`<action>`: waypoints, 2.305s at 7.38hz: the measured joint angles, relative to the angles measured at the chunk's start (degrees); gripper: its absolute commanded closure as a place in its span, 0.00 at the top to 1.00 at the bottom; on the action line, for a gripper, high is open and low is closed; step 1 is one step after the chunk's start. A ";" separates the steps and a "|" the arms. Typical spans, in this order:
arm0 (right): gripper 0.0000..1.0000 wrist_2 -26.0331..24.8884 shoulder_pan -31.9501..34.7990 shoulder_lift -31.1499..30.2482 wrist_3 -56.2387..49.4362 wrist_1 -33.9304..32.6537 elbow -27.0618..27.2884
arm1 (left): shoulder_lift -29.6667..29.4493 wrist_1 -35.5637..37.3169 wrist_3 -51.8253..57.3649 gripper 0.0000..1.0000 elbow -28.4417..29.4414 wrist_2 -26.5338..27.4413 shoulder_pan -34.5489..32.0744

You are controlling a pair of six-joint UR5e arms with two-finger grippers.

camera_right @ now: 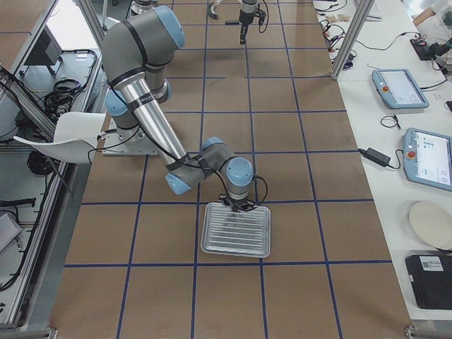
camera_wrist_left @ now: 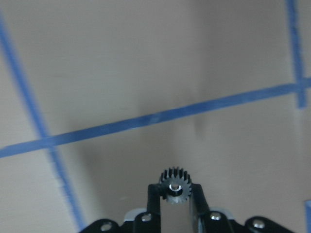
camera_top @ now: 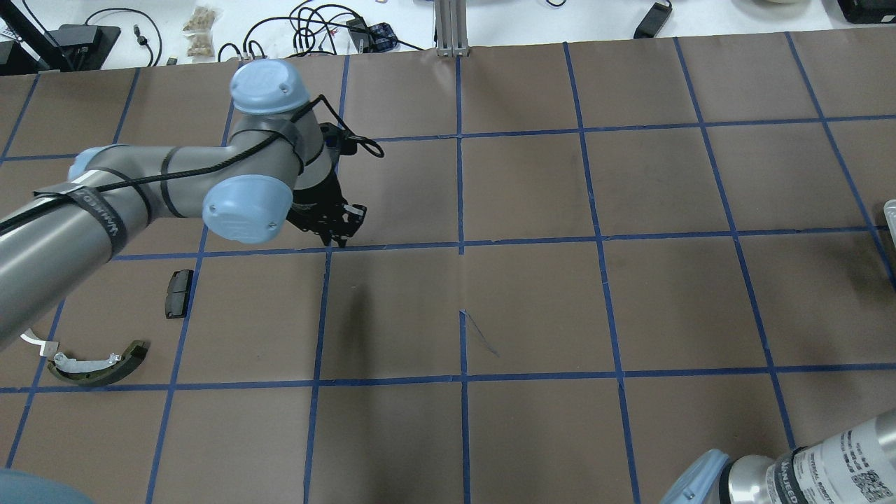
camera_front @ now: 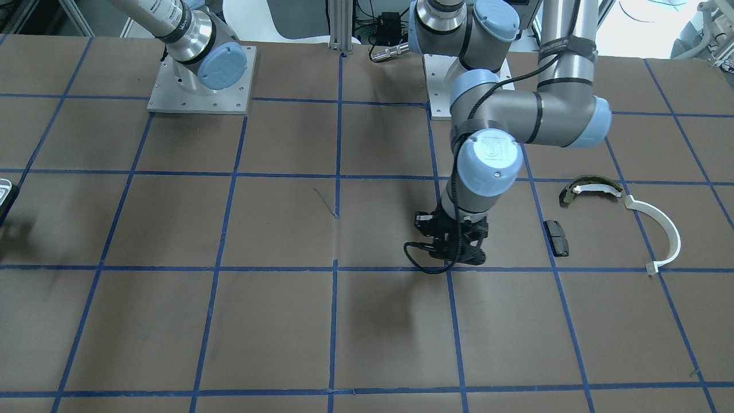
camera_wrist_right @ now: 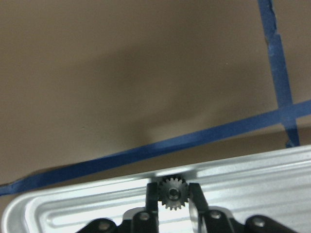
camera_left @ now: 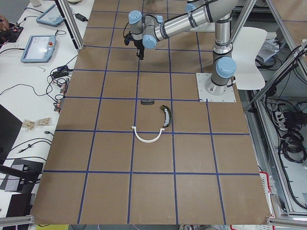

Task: Place bearing gear from tray to pile

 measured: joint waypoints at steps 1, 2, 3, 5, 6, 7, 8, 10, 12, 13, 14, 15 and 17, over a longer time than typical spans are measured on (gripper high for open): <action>0.00 -1.32 0.04 -0.56 1.68 0.06 -0.26 | 1.53 -1.94 3.47 0.00 -0.16 1.54 4.14; 0.00 -2.35 0.25 -1.83 4.43 0.14 -0.46 | 2.89 -3.28 6.09 0.00 -0.54 2.20 8.37; 0.00 -2.57 0.97 -4.05 8.47 0.71 -0.28 | 3.83 -4.21 9.41 0.00 -1.06 2.67 12.34; 0.00 -1.18 5.87 -8.85 21.83 5.66 2.60 | 4.50 -4.48 18.90 0.00 -3.49 5.47 22.08; 0.00 -0.30 10.47 -10.49 30.16 6.87 5.25 | 4.26 -2.69 23.50 0.00 -5.69 6.09 27.19; 0.00 0.33 15.42 -12.19 38.66 7.27 7.78 | 3.61 0.21 27.41 0.00 -7.48 6.31 31.74; 0.00 0.89 21.42 -13.70 48.09 6.30 9.27 | 2.81 2.28 30.40 0.00 -8.45 6.34 35.25; 0.00 1.10 35.75 -14.64 69.90 2.40 9.94 | 1.19 4.09 32.50 0.00 -8.79 6.26 38.25; 0.00 0.94 50.83 -14.36 93.56 1.35 9.29 | -0.45 5.97 32.31 0.00 -8.71 5.96 38.70; 0.00 0.79 57.74 -13.80 105.33 1.47 8.42 | -1.19 6.73 32.25 0.00 -8.67 5.89 38.74; 0.00 0.74 63.79 -12.69 116.94 1.74 7.39 | -1.88 7.35 32.18 0.01 -8.67 5.86 38.72; 0.00 0.86 69.60 -10.94 128.39 1.82 6.21 | -2.47 7.72 32.15 0.21 -8.69 5.85 38.70; 0.20 2.75 78.32 -6.27 145.85 1.38 3.26 | -3.16 8.10 32.13 0.84 -8.50 5.89 38.57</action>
